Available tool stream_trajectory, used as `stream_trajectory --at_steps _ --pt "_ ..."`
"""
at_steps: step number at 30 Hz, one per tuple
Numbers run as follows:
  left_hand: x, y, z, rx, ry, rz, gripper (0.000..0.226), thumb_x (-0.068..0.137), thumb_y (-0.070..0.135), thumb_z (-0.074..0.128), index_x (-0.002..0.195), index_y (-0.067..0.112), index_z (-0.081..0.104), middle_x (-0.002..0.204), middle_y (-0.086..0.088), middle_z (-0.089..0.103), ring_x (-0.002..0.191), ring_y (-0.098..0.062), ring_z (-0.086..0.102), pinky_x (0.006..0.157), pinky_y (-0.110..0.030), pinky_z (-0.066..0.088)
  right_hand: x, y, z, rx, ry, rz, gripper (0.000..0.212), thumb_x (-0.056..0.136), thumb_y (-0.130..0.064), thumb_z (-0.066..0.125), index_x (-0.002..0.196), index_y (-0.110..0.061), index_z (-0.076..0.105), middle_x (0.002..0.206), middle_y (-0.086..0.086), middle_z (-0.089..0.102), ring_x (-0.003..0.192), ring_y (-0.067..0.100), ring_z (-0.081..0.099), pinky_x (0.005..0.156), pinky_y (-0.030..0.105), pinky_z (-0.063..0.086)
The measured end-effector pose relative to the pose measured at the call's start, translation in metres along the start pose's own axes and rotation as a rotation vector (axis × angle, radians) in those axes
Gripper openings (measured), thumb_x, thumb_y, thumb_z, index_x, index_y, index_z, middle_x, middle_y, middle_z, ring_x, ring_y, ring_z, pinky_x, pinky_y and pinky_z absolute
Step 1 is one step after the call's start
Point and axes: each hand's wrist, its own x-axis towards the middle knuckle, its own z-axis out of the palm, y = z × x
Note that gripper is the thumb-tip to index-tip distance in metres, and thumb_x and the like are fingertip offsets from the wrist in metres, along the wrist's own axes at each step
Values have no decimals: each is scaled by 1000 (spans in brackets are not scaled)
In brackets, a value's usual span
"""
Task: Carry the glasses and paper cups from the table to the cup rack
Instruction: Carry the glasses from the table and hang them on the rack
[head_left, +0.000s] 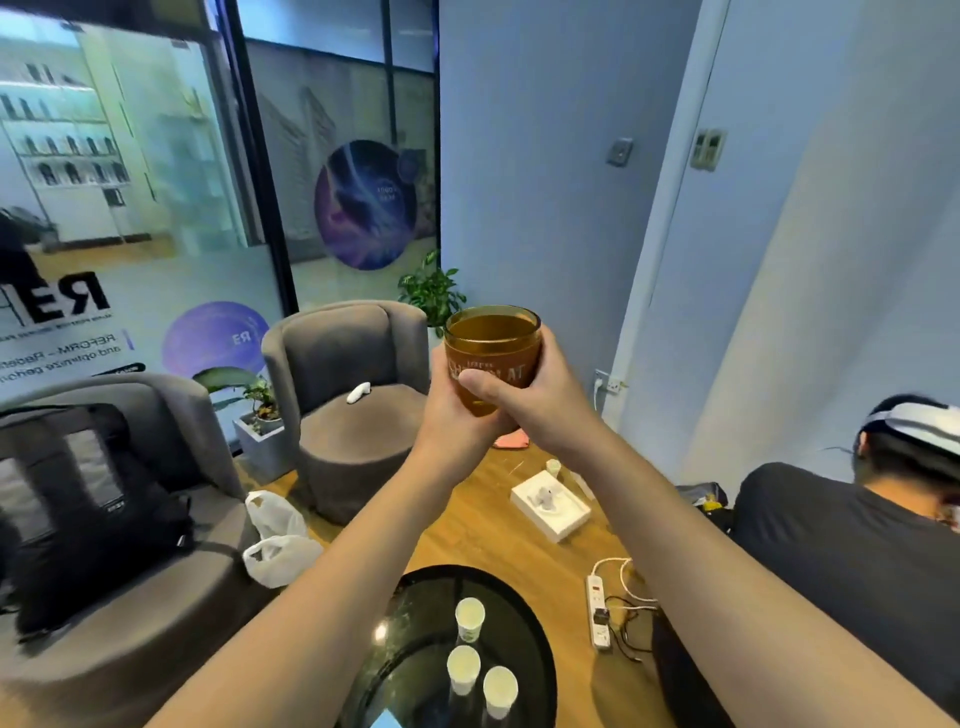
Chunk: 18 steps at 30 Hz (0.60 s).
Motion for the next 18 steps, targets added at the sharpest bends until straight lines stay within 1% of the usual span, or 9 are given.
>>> stream_trajectory --at_steps 3,5,6,7,9,11,13,15,18 --pt "-8 21 1 4 -32 7 79 56 75 83 118 76 34 115 44 52 111 22 51 71 -3 48 -15 -20 -8 6 16 -13 88 58 -72 79 130 -47 35 116 -26 50 105 4 55 73 15 54" --pt "-8 30 2 26 -60 6 79 58 74 84 117 77 32 115 46 50 112 23 50 73 -2 48 -22 -29 -11 3 44 -23 81 66 -62 81 129 -45 33 115 -25 48 101 1 54 63 8 50" --pt "-7 33 3 37 -78 14 80 62 68 86 119 75 31 116 46 50 113 22 50 76 -3 48 -25 -32 -14 -5 69 -29 80 68 -59 81 131 -43 34 118 -22 49 101 2 54 62 8 50" --pt "-5 35 4 46 -98 19 81 66 59 88 120 74 31 117 46 49 114 22 50 77 -4 48 -27 -35 -15 -14 94 -35 80 70 -57 81 133 -40 35 123 -17 50 104 5 55 65 9 52" --pt "1 37 6 54 -142 23 82 69 48 90 119 76 30 115 48 49 112 24 49 76 -2 47 -31 -41 -19 -30 150 -42 84 72 -55 81 140 -33 36 131 -10 51 114 13 55 77 18 56" --pt "5 38 8 36 -169 35 83 70 45 90 117 77 30 113 48 49 110 26 48 73 0 45 -35 -46 -21 -62 193 -49 87 73 -55 81 143 -32 35 135 -7 51 120 16 54 85 28 58" --pt "5 40 11 3 -195 47 85 69 42 92 124 70 33 116 43 51 111 22 50 75 -1 46 -43 -52 -23 -102 238 -57 88 73 -55 81 144 -32 34 136 -7 51 121 16 54 89 32 58" --pt "1 46 18 -41 -238 74 86 69 40 93 132 57 37 117 37 54 113 17 53 78 -3 47 -56 -58 -28 -124 283 -68 87 74 -54 81 143 -32 33 135 -8 50 120 16 54 87 29 59" --pt "-15 62 39 -110 -345 122 83 70 34 92 127 62 38 115 38 55 112 16 55 78 -4 49 -83 -63 -44 -146 374 -61 83 76 -48 82 142 -29 35 132 -8 51 120 15 55 79 14 55"
